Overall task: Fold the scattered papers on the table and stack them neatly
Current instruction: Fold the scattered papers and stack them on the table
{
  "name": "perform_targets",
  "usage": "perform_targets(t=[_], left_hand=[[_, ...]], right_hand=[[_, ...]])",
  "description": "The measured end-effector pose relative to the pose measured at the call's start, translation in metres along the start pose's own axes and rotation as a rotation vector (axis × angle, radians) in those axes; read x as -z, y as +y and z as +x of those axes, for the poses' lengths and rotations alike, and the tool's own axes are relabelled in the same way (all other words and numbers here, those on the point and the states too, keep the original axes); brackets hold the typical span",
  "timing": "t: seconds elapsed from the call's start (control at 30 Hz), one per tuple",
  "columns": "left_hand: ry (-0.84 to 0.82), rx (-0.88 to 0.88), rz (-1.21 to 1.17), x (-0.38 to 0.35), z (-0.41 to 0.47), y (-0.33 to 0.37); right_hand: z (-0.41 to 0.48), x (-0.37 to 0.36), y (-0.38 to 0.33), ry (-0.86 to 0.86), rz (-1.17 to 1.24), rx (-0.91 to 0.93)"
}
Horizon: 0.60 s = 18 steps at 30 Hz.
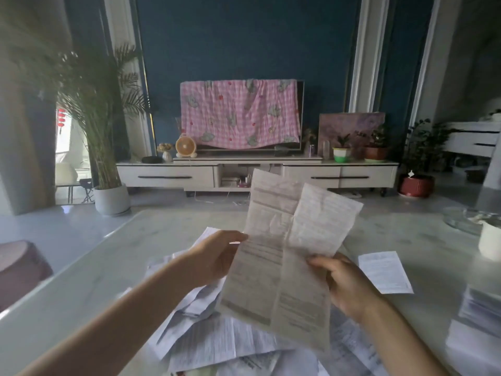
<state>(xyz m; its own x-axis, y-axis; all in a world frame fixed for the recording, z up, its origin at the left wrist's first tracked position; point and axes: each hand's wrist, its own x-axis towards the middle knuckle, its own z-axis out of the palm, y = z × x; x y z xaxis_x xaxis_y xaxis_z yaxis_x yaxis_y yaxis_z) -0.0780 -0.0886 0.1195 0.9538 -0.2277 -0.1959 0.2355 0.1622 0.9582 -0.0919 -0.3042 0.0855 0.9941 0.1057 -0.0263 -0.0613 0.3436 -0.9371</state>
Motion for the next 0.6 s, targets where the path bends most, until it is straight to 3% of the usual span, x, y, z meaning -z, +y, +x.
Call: perform_targets(t=[0.1,0.27,0.4,0.5,0.53,0.6], left_hand=[[-0.051,0.135,-0.105,0.001,-0.003,-0.009],[-0.156,0.221,0.054,0.0,-0.003,-0.022],[-0.132,0.14,0.206,-0.003,-0.004,-0.025],[-0.136,0.047,0.231,0.004,-0.004,-0.021],[-0.131,0.0,0.22,0.005,-0.003,-0.021],[-0.113,-0.078,0.203,0.002,-0.001,-0.025]], right_hand=[[0.001,0.011,0.001,0.004,-0.011,0.042],[-0.001,0.022,0.005,-0.038,-0.183,0.081],[-0.002,0.027,0.004,-0.12,-0.051,-0.015],[-0.001,0.039,0.002,-0.156,0.242,-0.092],[-0.002,0.04,0.002,-0.182,0.26,-0.107],[-0.009,0.035,0.008,-0.219,0.077,-0.147]])
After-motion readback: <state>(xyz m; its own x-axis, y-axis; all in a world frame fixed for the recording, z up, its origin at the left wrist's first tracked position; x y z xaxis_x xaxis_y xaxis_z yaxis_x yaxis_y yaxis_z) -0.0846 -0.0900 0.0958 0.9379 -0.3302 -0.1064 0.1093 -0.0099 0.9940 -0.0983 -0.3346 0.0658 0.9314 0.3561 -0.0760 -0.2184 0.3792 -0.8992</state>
